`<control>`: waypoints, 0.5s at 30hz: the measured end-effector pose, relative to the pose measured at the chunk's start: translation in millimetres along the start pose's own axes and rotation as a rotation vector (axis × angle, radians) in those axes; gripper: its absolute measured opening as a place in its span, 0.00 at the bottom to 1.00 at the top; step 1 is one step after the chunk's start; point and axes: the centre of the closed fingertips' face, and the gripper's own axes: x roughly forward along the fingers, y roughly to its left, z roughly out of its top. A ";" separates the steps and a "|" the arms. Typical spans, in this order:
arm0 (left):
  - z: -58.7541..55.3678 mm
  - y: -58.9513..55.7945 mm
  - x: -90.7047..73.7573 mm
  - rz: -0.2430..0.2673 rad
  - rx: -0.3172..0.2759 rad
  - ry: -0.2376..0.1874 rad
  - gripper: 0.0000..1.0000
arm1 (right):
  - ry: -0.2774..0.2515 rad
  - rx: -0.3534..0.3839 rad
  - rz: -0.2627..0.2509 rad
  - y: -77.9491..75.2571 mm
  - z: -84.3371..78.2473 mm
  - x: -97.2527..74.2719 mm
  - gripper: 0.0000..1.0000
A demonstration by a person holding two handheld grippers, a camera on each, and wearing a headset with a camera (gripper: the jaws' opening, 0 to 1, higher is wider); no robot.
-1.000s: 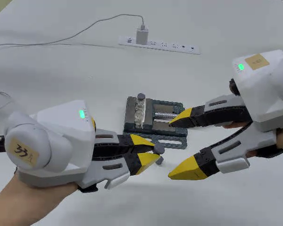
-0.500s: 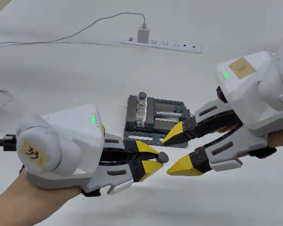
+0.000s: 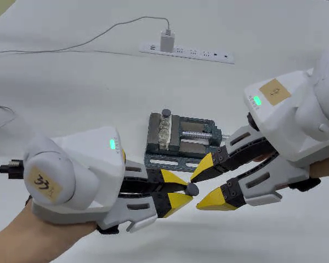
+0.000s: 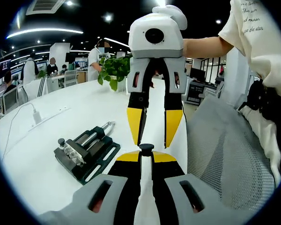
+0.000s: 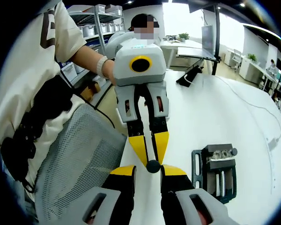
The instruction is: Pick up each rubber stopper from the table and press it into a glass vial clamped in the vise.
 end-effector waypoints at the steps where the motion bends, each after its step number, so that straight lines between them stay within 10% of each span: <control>1: 0.0 -0.4 0.4 -0.002 -0.001 0.000 0.04 | 0.002 0.002 0.000 0.1 -0.1 0.2 0.15; 15: -1.5 -4.4 3.9 -0.024 -0.013 0.010 0.04 | 0.054 -0.042 0.002 1.8 -2.4 1.8 0.09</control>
